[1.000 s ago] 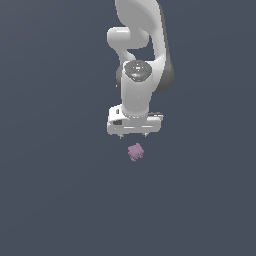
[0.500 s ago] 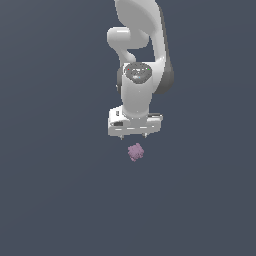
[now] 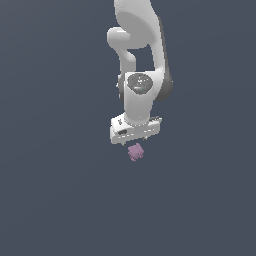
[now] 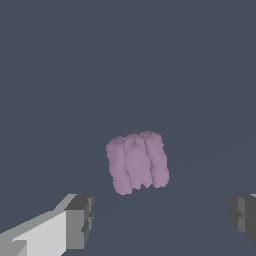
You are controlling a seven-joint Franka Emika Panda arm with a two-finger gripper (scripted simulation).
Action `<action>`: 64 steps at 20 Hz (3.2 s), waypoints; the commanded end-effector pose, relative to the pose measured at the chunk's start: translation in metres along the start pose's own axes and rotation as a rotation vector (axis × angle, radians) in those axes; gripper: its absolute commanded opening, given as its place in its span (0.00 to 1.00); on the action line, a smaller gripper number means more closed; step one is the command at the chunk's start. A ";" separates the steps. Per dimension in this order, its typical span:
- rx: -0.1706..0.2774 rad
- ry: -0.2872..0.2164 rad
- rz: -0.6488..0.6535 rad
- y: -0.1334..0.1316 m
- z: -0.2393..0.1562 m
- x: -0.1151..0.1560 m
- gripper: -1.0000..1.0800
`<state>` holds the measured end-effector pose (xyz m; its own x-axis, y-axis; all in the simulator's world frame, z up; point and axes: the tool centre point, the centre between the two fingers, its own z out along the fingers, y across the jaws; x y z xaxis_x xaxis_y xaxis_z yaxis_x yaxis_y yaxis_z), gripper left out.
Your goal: Pick up the object and move it to a goal position.
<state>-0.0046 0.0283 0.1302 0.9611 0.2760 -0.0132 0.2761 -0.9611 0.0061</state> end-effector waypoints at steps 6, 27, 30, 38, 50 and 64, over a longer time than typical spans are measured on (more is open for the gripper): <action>0.002 0.009 -0.160 -0.005 0.026 0.004 0.96; 0.005 0.013 -0.237 -0.009 0.074 0.005 0.96; 0.005 0.014 -0.238 -0.009 0.085 0.006 0.96; 0.005 0.014 -0.238 -0.009 0.089 0.007 0.00; 0.004 0.015 -0.238 -0.006 0.083 0.004 0.00; 0.004 0.014 -0.238 0.022 0.006 -0.032 0.00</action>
<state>-0.0257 0.0044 0.1118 0.8687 0.4953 -0.0004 0.4953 -0.8687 0.0002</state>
